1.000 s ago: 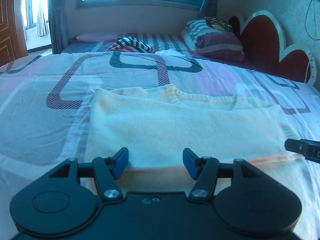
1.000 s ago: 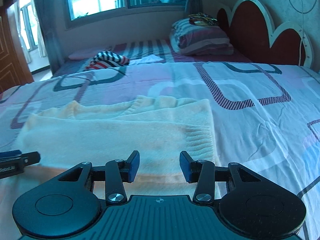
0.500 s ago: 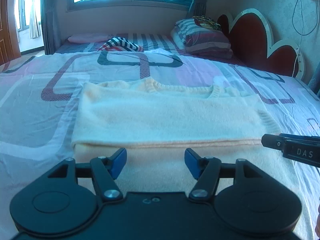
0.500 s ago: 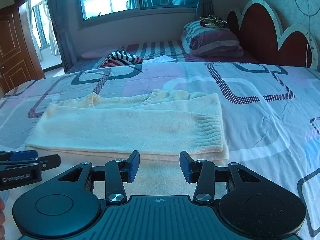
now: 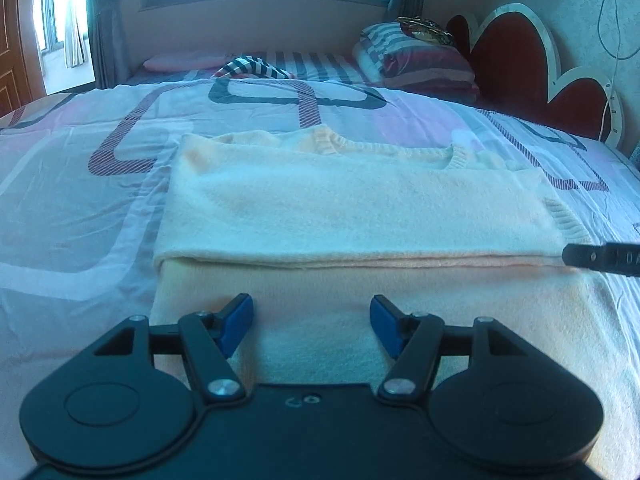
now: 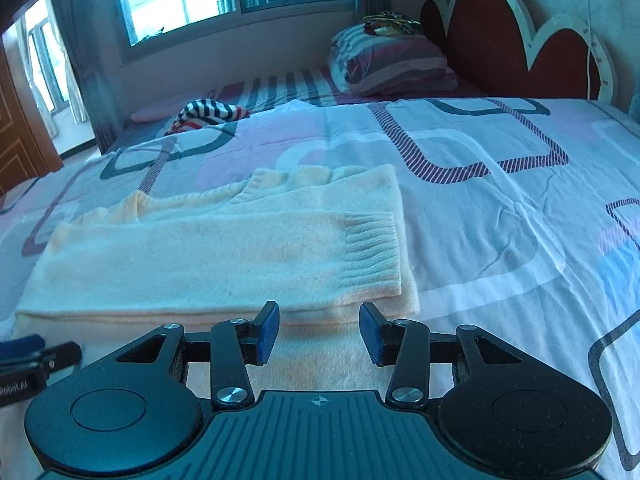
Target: Fold small clothes
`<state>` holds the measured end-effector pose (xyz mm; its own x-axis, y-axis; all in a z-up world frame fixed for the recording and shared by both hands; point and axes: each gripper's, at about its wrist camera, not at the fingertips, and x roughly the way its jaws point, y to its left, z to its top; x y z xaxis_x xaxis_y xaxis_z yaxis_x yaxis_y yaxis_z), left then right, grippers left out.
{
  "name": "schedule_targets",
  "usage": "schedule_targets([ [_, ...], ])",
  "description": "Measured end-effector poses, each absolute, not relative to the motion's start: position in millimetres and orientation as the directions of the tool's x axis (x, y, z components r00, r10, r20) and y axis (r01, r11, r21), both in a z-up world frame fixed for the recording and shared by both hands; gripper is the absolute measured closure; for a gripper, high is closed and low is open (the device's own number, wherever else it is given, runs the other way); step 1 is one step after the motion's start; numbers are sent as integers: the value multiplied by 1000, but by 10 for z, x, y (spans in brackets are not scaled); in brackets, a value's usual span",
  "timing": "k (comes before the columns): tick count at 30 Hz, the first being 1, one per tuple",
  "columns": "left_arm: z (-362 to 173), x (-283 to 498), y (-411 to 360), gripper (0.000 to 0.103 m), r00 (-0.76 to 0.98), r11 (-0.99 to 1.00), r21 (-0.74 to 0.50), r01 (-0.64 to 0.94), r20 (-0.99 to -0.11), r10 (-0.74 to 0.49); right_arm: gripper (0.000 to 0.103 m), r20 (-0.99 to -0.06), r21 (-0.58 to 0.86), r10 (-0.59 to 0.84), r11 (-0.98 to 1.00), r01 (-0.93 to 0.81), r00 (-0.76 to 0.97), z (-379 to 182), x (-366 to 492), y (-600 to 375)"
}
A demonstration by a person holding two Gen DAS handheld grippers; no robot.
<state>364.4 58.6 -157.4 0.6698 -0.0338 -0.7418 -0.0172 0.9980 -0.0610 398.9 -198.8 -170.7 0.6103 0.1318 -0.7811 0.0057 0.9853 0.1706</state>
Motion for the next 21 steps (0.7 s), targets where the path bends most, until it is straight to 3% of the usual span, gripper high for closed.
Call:
schedule_targets([
  [6, -1593, 3624, 562, 37, 677, 999, -48, -8, -735, -30, 62, -799, 190, 110, 979, 74, 591, -1821, 4108, -2161],
  [7, -1595, 3623, 556, 36, 678, 999, -45, -7, -734, -28, 69, -799, 186, 107, 980, 73, 592, -1836, 4113, -2165],
  [9, -1599, 3620, 544, 36, 680, 999, -39, -5, -733, -25, 96, -789, 186, 106, 980, 71, 605, -1813, 4110, -2163],
  [10, -1600, 3617, 543, 36, 680, 999, -39, -4, -732, -26, 103, -788, 189, 111, 980, 67, 606, -1802, 4122, -2165],
  [16, -1582, 3610, 566, 36, 673, 999, -47, -5, -739, -31, 103, -797, 101, -4, 985, 139, 604, -1836, 4146, -2262],
  [21, -1551, 3578, 534, 36, 664, 999, -43, -21, -747, -19, 103, -797, 90, 14, 991, 96, 604, -1720, 4042, -2234],
])
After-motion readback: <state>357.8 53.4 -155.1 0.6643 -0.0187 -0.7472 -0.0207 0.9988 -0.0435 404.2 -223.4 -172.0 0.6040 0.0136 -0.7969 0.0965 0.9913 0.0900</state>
